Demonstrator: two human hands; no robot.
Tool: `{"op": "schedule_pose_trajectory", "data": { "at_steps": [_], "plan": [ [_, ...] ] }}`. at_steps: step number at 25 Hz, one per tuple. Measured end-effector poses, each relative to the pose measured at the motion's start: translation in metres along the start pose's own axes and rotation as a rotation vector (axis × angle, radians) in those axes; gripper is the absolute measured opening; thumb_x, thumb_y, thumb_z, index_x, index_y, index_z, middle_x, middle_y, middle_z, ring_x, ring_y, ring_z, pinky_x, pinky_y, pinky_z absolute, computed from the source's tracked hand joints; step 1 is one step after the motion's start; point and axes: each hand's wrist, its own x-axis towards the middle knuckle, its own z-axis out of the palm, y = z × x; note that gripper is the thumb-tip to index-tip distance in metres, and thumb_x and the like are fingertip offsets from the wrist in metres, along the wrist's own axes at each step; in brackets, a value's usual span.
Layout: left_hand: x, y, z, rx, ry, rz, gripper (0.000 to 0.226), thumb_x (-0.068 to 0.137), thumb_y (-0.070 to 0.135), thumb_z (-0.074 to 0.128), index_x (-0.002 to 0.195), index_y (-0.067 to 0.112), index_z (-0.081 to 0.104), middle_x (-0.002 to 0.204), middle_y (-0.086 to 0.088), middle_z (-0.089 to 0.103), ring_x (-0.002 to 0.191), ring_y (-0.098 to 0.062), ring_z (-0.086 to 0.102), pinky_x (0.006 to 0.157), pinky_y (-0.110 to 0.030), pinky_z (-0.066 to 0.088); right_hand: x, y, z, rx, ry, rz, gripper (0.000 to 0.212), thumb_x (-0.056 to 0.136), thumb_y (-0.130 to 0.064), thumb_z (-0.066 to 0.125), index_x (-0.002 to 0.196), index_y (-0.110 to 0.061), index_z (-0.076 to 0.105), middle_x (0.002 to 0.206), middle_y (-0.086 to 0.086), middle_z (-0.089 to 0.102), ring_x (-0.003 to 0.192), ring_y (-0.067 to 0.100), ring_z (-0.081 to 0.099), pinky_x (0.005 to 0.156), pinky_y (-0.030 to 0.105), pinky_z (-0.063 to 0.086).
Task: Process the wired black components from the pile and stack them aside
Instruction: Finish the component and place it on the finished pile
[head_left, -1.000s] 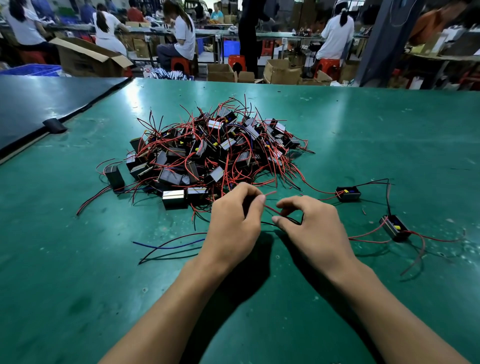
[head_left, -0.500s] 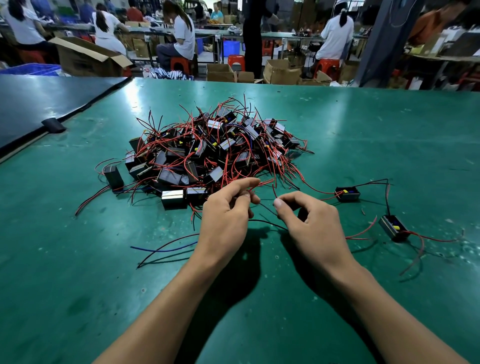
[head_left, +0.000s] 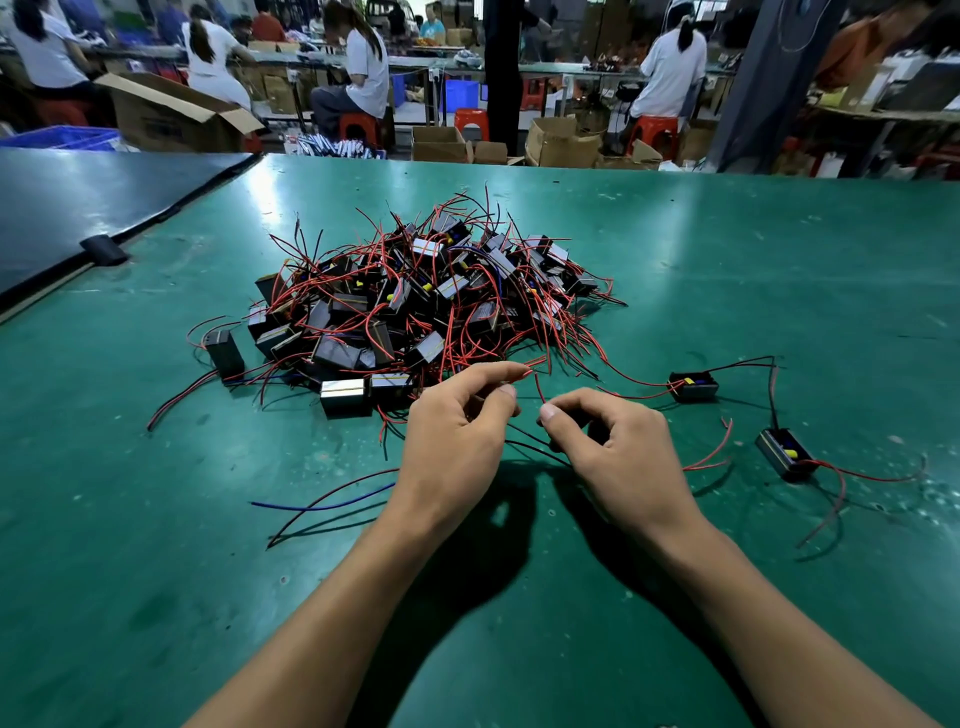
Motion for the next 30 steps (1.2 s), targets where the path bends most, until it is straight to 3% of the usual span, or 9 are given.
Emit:
{"op": "schedule_pose_trajectory", "data": {
  "at_steps": [5, 10, 12, 16, 18, 22, 24, 27, 30],
  "plan": [
    [0.000, 0.002, 0.001, 0.032, 0.048, 0.024, 0.014, 0.093, 0.014, 0.062, 0.098, 0.019, 0.074, 0.073, 0.006, 0.067, 0.063, -0.010, 0.055, 0.065, -0.040, 0.052, 0.000, -0.002, -0.001, 0.002, -0.007, 0.004, 0.020, 0.085, -0.048, 0.060, 0.077, -0.033, 0.070, 0.072, -0.020, 0.069, 0.063, 0.005, 0.060, 0.065, 0.034, 0.052],
    [-0.001, 0.002, 0.002, 0.082, 0.048, 0.067, 0.009, 0.089, 0.017, 0.069, 0.095, 0.020, 0.075, 0.072, 0.010, 0.069, 0.057, -0.003, 0.052, 0.055, -0.019, 0.045, 0.000, -0.003, -0.002, 0.006, -0.021, -0.001, 0.024, 0.083, -0.051, 0.059, 0.078, -0.032, 0.071, 0.071, -0.020, 0.069, 0.059, 0.008, 0.059, 0.063, 0.035, 0.052],
    [-0.001, 0.003, 0.002, 0.094, 0.067, 0.088, 0.006, 0.085, 0.019, 0.074, 0.091, 0.020, 0.076, 0.075, 0.009, 0.071, 0.057, -0.007, 0.056, 0.057, -0.025, 0.050, -0.001, -0.003, -0.002, 0.006, -0.025, -0.004, 0.026, 0.082, -0.053, 0.057, 0.079, -0.031, 0.071, 0.070, -0.018, 0.069, 0.056, 0.007, 0.056, 0.060, 0.034, 0.050],
    [-0.001, 0.003, 0.003, 0.080, 0.083, 0.090, 0.005, 0.083, 0.017, 0.076, 0.086, 0.020, 0.076, 0.081, 0.009, 0.073, 0.076, -0.012, 0.068, 0.074, -0.042, 0.055, -0.002, -0.004, -0.002, 0.011, -0.068, 0.009, 0.029, 0.080, -0.055, 0.056, 0.080, -0.031, 0.072, 0.068, -0.012, 0.070, 0.052, 0.008, 0.053, 0.055, 0.033, 0.047],
    [-0.001, 0.003, 0.003, 0.083, 0.063, 0.091, 0.004, 0.084, 0.017, 0.075, 0.085, 0.021, 0.075, 0.080, 0.010, 0.073, 0.074, -0.019, 0.067, 0.072, -0.044, 0.055, -0.002, -0.006, -0.004, 0.004, -0.079, -0.005, 0.027, 0.081, -0.052, 0.058, 0.081, -0.030, 0.073, 0.070, -0.014, 0.070, 0.051, 0.006, 0.051, 0.053, 0.029, 0.043],
    [-0.001, -0.002, 0.002, 0.148, 0.046, 0.186, 0.003, 0.086, 0.016, 0.072, 0.087, 0.017, 0.074, 0.079, 0.010, 0.072, 0.071, -0.017, 0.065, 0.067, -0.042, 0.052, -0.001, -0.011, -0.010, 0.093, 0.003, -0.095, 0.015, 0.085, -0.034, 0.068, 0.097, -0.028, 0.073, 0.079, -0.020, 0.069, 0.049, 0.005, 0.048, 0.052, 0.011, 0.035],
    [-0.002, -0.004, 0.002, 0.185, 0.047, 0.246, 0.004, 0.087, 0.015, 0.072, 0.089, 0.017, 0.074, 0.078, 0.013, 0.071, 0.067, -0.012, 0.063, 0.062, -0.034, 0.051, 0.000, -0.015, -0.012, 0.137, 0.035, -0.143, 0.018, 0.087, -0.028, 0.071, 0.104, -0.025, 0.072, 0.087, -0.013, 0.069, 0.052, 0.003, 0.049, 0.054, 0.010, 0.035],
    [-0.003, -0.006, 0.000, 0.295, 0.031, 0.381, 0.007, 0.086, 0.011, 0.073, 0.093, 0.012, 0.074, 0.076, 0.017, 0.065, 0.060, 0.010, 0.053, 0.058, -0.006, 0.037, -0.001, -0.019, -0.012, 0.087, 0.070, -0.201, 0.007, 0.088, -0.022, 0.076, 0.094, -0.021, 0.074, 0.086, -0.010, 0.069, 0.059, 0.001, 0.053, 0.057, 0.010, 0.035],
    [-0.004, -0.008, -0.001, 0.389, 0.013, 0.463, 0.010, 0.085, 0.010, 0.073, 0.095, 0.009, 0.074, 0.077, 0.013, 0.065, 0.061, 0.019, 0.049, 0.061, 0.001, 0.031, -0.001, -0.020, -0.014, 0.027, 0.095, -0.203, 0.006, 0.087, -0.020, 0.077, 0.082, -0.020, 0.073, 0.076, -0.013, 0.066, 0.058, 0.003, 0.053, 0.057, 0.011, 0.036]
  ]
}}
